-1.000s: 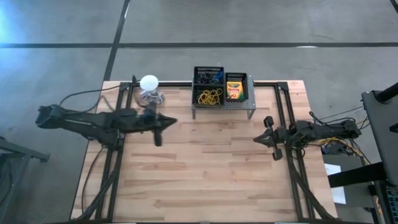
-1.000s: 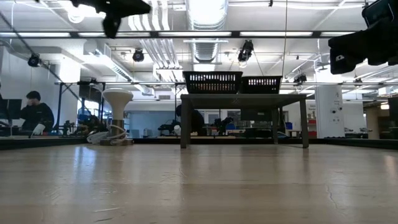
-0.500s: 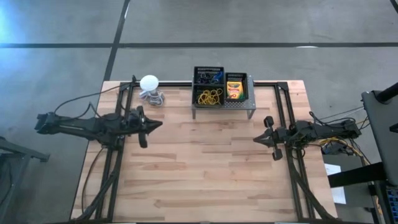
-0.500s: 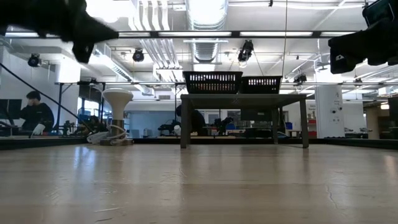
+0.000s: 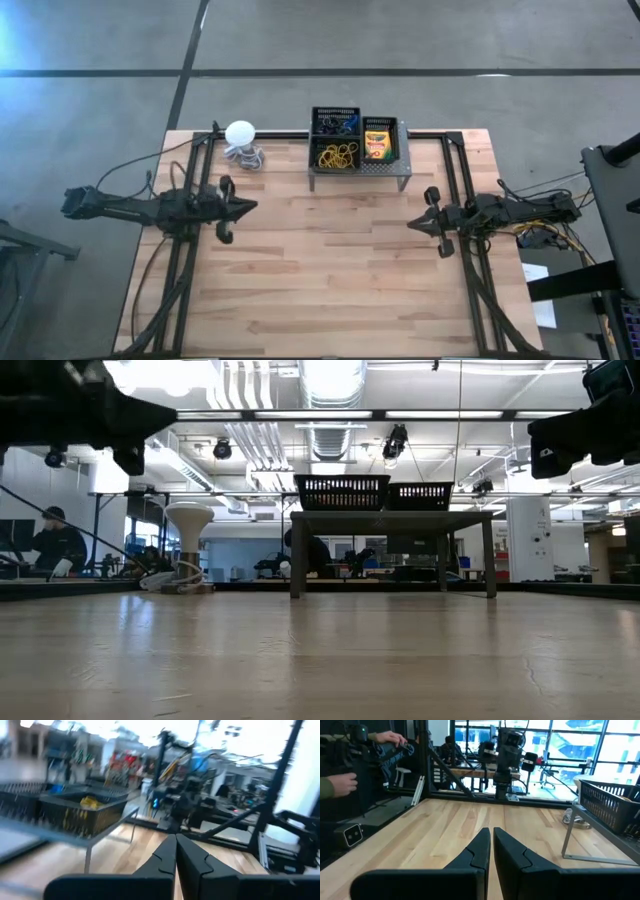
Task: Pick & Place Office Desk Supplies
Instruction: Return to Home Position
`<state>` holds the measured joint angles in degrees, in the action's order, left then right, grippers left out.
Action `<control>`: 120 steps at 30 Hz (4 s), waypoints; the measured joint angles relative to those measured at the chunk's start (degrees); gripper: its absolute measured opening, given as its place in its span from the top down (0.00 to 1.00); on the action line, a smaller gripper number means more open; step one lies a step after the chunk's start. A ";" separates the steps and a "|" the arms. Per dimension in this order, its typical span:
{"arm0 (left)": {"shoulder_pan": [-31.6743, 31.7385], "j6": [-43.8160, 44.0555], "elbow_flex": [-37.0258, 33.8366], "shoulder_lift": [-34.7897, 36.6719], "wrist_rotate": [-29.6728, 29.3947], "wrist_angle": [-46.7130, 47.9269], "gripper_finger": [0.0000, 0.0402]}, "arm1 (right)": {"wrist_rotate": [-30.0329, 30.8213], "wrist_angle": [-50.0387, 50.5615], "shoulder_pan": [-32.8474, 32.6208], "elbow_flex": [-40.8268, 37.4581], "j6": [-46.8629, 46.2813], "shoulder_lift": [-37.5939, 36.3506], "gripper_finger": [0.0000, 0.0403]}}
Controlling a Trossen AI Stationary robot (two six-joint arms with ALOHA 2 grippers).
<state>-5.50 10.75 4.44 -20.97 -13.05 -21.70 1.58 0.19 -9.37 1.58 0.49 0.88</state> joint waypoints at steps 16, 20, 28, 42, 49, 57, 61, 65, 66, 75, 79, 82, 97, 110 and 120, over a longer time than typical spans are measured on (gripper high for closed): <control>2.47 -11.97 -4.21 21.00 12.92 20.92 0.96 | -0.01 0.06 0.00 0.00 0.12 -0.03 0.96; 2.49 -12.31 -4.23 20.98 13.19 20.74 0.96 | -0.02 0.17 0.00 0.00 0.15 0.01 0.96; 2.43 -11.84 -4.25 20.98 12.90 20.73 0.96 | -0.02 0.46 0.00 0.00 0.15 -0.02 0.96; 2.43 -11.78 -4.25 20.85 12.87 20.71 0.96 | -0.01 0.46 0.00 0.00 0.09 0.00 0.96; 2.43 -11.63 -4.25 20.85 12.89 20.71 0.96 | -0.02 0.46 0.00 0.00 0.00 0.00 0.96; 2.38 -11.63 -4.25 20.82 12.87 20.82 0.96 | -0.07 -0.81 0.78 -1.03 0.15 -0.85 0.96; 2.38 -11.66 -4.25 20.81 12.87 20.86 0.96 | -0.12 -0.90 3.62 -1.07 0.20 -0.84 0.96; 2.38 -11.66 -4.26 20.81 12.87 20.86 0.96 | -1.86 -0.56 9.44 -1.07 3.20 -0.83 0.96; 2.38 -11.66 -4.27 20.81 12.87 20.86 0.96 | -2.70 -0.64 10.55 -1.07 4.29 -0.83 0.96; 2.38 -11.66 -4.25 20.83 12.87 20.87 0.96 | -5.05 -0.98 13.42 -1.07 1.81 -0.85 0.96; 2.40 -11.68 -4.25 20.83 12.87 20.86 0.96 | -5.05 -0.98 13.40 -1.07 7.61 -0.85 0.96; 2.40 -11.68 -4.25 20.83 12.87 20.87 0.96 | -4.88 -1.01 13.40 -1.07 12.31 -0.87 0.96; 2.43 -11.72 -4.25 20.85 12.87 20.87 0.96 | -4.55 -1.03 13.40 -1.07 20.26 -0.38 0.96; 2.43 -11.72 -4.25 20.85 12.85 20.87 0.96 | -4.50 -1.05 13.40 -1.07 20.09 -0.33 0.96; 2.43 -11.72 -4.25 20.85 12.86 20.86 0.96 | -4.50 -1.07 13.40 -1.07 20.09 -0.35 0.96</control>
<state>-3.07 -0.97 0.19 -0.12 -0.20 -0.84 -2.92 -0.89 4.03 0.51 20.58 0.54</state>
